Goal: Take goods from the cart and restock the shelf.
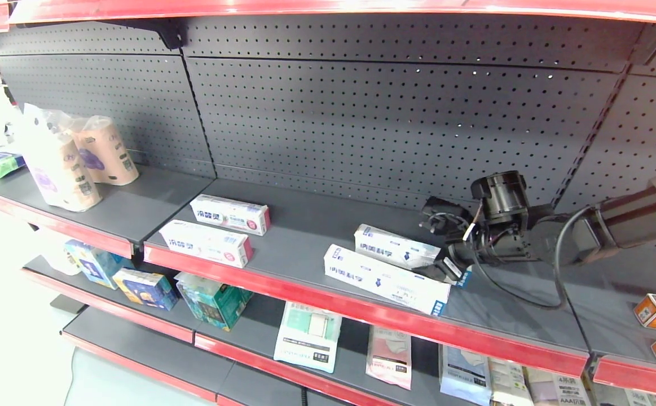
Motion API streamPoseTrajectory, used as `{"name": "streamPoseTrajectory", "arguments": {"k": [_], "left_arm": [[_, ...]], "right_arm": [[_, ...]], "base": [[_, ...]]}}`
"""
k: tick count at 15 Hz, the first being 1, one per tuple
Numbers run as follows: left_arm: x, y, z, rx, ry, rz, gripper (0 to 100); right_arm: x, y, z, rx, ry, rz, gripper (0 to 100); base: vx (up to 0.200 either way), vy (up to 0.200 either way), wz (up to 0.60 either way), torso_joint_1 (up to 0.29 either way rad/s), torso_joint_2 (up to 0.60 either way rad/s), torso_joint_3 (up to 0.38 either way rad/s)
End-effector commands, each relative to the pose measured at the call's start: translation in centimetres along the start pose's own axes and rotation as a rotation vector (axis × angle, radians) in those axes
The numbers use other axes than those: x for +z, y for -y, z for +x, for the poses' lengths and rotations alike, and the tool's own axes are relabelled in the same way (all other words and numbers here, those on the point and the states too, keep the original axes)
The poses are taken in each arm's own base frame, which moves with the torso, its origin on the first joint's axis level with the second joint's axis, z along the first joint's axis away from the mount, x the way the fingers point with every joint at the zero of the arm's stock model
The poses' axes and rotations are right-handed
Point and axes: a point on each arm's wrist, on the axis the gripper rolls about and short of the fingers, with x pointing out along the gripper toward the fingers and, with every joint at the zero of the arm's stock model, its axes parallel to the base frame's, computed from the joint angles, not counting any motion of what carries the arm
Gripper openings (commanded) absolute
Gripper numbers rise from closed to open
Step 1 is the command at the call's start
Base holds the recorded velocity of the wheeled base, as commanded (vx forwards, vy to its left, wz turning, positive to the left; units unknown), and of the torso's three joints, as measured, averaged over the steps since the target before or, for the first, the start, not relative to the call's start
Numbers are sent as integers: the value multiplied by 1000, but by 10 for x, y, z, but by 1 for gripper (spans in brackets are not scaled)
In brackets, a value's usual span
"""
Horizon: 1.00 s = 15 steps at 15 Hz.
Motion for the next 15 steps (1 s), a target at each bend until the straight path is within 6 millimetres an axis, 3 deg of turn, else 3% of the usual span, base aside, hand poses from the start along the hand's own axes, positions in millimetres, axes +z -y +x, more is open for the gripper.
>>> {"name": "streamPoseTrajectory", "arguments": {"k": [1,4,10,15], "left_arm": [[0,0,0,0,1,0,100],[0,0,0,0,1,0,100],[0,0,0,0,1,0,100],[0,0,0,0,1,0,100]], "right_arm": [[5,3,1,-26,5,43,100],[12,7,-9,-46,34,122,100],[14,6,-41,-85,84,443,100],[0,-2,-35,-173,56,493,100]], "base": [[0,0,0,0,0,0],[0,0,0,0,0,0],[0,0,0,0,0,0],[0,0,0,0,0,0]]}}
